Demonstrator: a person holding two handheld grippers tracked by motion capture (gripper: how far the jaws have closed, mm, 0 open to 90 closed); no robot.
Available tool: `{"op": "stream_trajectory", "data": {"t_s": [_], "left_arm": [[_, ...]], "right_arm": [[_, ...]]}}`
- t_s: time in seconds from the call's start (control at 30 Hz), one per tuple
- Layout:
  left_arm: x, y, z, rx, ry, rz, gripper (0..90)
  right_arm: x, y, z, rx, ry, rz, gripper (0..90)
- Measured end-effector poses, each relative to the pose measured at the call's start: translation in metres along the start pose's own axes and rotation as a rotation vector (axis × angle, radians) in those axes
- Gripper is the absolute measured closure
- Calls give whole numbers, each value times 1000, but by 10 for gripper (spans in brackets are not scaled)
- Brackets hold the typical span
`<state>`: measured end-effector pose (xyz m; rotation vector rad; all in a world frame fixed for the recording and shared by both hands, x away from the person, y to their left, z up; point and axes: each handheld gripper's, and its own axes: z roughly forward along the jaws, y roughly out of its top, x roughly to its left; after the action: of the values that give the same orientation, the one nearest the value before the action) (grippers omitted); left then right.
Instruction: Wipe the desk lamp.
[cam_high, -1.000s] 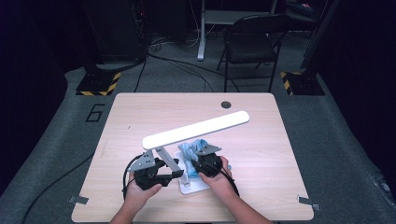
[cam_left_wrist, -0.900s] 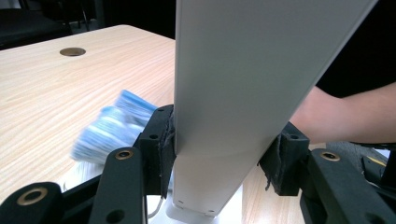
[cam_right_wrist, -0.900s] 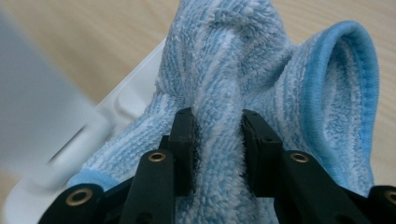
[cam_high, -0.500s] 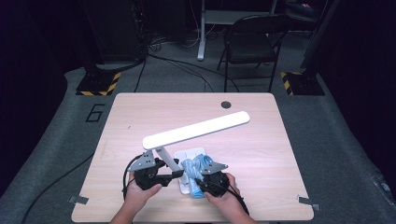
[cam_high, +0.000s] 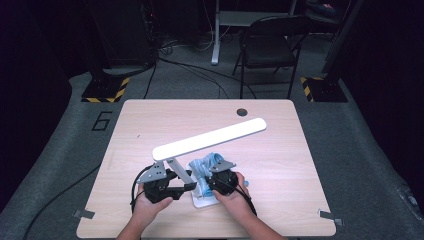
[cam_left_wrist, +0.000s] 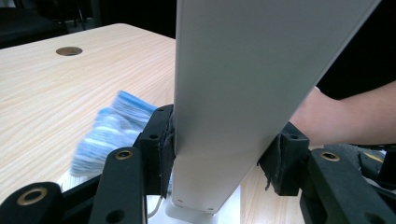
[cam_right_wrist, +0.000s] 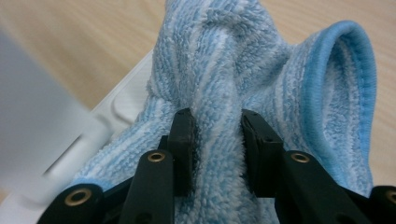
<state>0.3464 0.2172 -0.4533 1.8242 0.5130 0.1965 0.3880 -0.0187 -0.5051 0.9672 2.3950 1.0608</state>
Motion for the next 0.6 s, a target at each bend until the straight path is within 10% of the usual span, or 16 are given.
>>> {"op": "stream_trajectory", "data": {"t_s": [0.6], "left_arm": [[0,-1,-1,-6,5,4,510]], "right_arm": [[-33,25,33,-19,-48,109,671]]}}
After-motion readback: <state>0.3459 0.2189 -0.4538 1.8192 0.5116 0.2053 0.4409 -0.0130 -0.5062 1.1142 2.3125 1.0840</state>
